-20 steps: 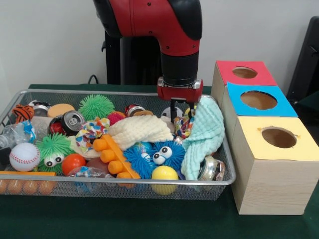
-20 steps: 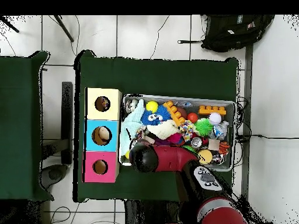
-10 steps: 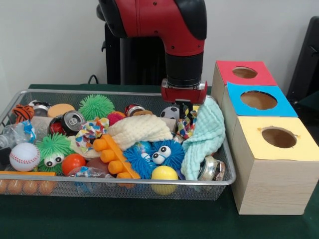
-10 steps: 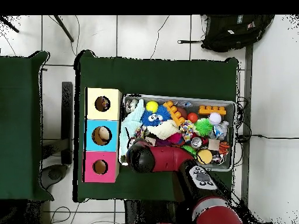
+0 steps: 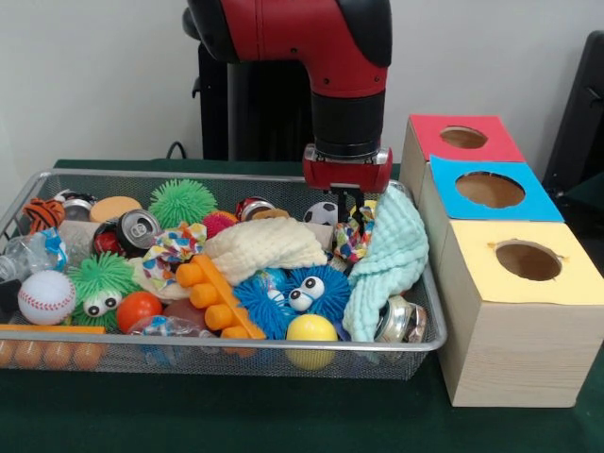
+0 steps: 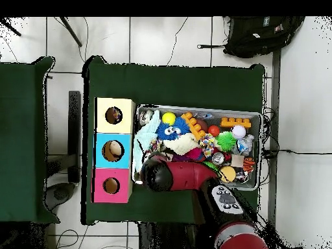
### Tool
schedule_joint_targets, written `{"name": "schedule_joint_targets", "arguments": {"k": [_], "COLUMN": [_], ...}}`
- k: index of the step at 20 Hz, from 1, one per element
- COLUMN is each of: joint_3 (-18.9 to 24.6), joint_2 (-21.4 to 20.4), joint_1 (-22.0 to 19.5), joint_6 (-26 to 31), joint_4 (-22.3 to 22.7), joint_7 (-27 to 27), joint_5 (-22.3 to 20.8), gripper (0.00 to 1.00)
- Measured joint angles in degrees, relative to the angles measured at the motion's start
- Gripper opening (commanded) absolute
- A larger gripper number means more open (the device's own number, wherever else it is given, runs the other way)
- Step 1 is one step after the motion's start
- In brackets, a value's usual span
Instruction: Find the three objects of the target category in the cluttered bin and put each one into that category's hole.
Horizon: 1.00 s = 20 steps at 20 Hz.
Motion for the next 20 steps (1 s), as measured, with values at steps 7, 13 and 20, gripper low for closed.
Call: {"name": "schedule_joint_targets", "arguments": {"k": [7,13,20], "joint_3": [0.4,0.6,0.6], "joint_2": [-2.2,-4.4,-7.5], "joint_1": [-1.9,-3.6,-3.8], "joint_6": [0.0,0.0,0.7], "joint_4": [0.0,0.0,0.0], "joint_7": [0.0,0.0,0.0], "joint_5": [0.0,0.0,0.0], "gripper": [0.0,0.0,0.0]}}
